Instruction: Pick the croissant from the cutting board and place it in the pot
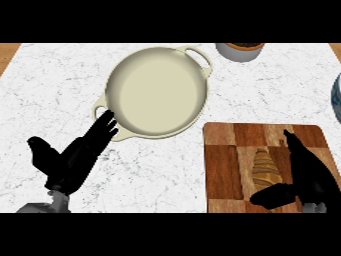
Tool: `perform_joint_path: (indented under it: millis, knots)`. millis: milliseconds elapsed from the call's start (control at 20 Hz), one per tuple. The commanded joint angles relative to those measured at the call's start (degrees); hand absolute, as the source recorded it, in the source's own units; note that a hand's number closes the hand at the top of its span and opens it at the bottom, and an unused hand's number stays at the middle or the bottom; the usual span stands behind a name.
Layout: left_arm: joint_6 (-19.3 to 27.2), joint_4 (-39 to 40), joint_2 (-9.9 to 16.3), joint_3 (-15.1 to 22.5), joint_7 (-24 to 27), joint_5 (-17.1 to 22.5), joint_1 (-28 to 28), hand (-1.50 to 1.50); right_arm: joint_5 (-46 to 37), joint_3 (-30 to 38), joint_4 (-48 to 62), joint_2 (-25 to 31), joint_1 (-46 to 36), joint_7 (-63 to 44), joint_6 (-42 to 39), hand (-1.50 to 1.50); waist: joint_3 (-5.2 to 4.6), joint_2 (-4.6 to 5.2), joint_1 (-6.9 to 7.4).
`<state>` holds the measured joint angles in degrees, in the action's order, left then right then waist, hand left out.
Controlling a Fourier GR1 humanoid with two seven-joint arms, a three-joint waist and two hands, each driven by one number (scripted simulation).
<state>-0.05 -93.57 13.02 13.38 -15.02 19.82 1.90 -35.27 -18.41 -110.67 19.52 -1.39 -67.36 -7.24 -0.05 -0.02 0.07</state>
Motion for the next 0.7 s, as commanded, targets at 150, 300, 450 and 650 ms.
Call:
perform_joint_path:
  millis: [150, 300, 450, 650]
  knots:
    - [-1.62, -3.23, 0.91, -0.52, -1.18, 0.33, -1.97, 0.0, -2.21, 1.43, 2.87, -2.96, 0.55, -8.02, -2.83, -1.5, 0.04, -0.04, 0.27]
    - [-0.61, -3.22, -0.7, 0.91, 0.73, -1.87, -4.66, 0.0, -3.21, 1.97, 2.93, -3.97, 2.03, -6.65, -2.88, -1.5, 0.04, -0.06, 0.14]
    - [-3.27, 0.19, 1.06, -2.95, -0.65, 0.51, -0.59, 0.0, -4.51, 3.01, 5.52, -5.37, 0.8, -5.27, -2.57, -1.5, 0.03, 0.03, 0.02]
    - [-1.46, 3.27, -2.83, -0.94, 0.55, -2.39, 1.92, 0.0, -4.25, 4.65, 7.9, -7.15, -2.39, -5.49, -5.34, -1.5, 0.03, 0.11, 0.0]
